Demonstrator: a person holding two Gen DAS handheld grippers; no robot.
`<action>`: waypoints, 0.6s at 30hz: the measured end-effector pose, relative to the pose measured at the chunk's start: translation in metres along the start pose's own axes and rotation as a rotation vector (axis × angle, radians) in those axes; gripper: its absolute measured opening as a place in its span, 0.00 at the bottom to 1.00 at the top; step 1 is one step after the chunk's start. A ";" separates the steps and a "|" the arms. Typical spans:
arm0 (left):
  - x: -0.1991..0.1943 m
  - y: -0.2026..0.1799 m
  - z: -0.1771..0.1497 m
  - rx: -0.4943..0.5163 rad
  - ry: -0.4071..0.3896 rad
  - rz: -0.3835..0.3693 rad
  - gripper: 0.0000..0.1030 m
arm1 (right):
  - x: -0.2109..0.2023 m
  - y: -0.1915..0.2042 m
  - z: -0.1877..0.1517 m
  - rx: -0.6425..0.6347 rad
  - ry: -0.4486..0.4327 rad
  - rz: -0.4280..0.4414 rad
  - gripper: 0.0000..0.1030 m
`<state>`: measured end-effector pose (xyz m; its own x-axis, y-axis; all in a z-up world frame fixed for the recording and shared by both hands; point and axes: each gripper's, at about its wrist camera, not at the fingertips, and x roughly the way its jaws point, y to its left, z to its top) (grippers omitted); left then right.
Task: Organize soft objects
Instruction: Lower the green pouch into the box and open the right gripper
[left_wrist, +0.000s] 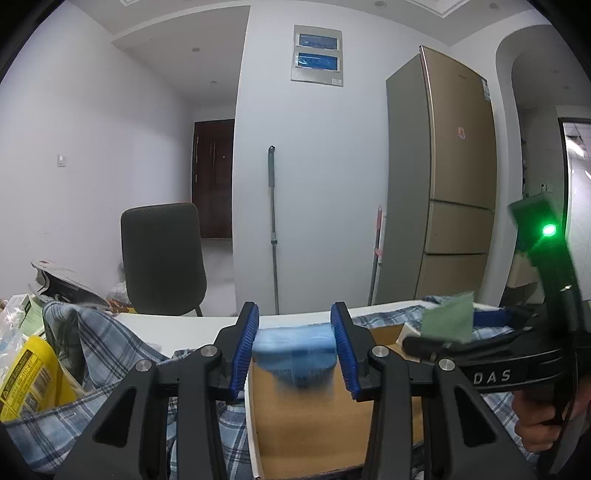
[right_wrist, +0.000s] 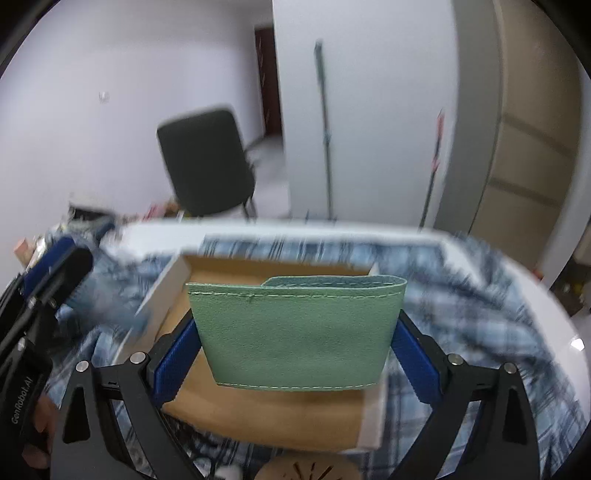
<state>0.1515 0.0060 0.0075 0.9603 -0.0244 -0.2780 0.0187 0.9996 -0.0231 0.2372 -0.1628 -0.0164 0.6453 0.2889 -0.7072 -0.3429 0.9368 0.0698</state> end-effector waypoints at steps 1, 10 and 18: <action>-0.001 0.000 -0.003 0.009 0.000 0.007 0.41 | 0.006 -0.001 -0.003 0.005 0.033 0.008 0.94; -0.001 -0.001 -0.003 0.006 -0.002 -0.007 0.41 | 0.027 -0.001 -0.017 -0.005 0.124 0.025 0.94; -0.016 0.004 -0.001 -0.035 -0.066 -0.012 0.91 | 0.024 -0.004 -0.014 0.014 0.093 0.007 0.99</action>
<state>0.1358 0.0108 0.0105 0.9763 -0.0336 -0.2137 0.0212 0.9980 -0.0600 0.2449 -0.1624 -0.0434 0.5764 0.2761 -0.7691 -0.3373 0.9377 0.0838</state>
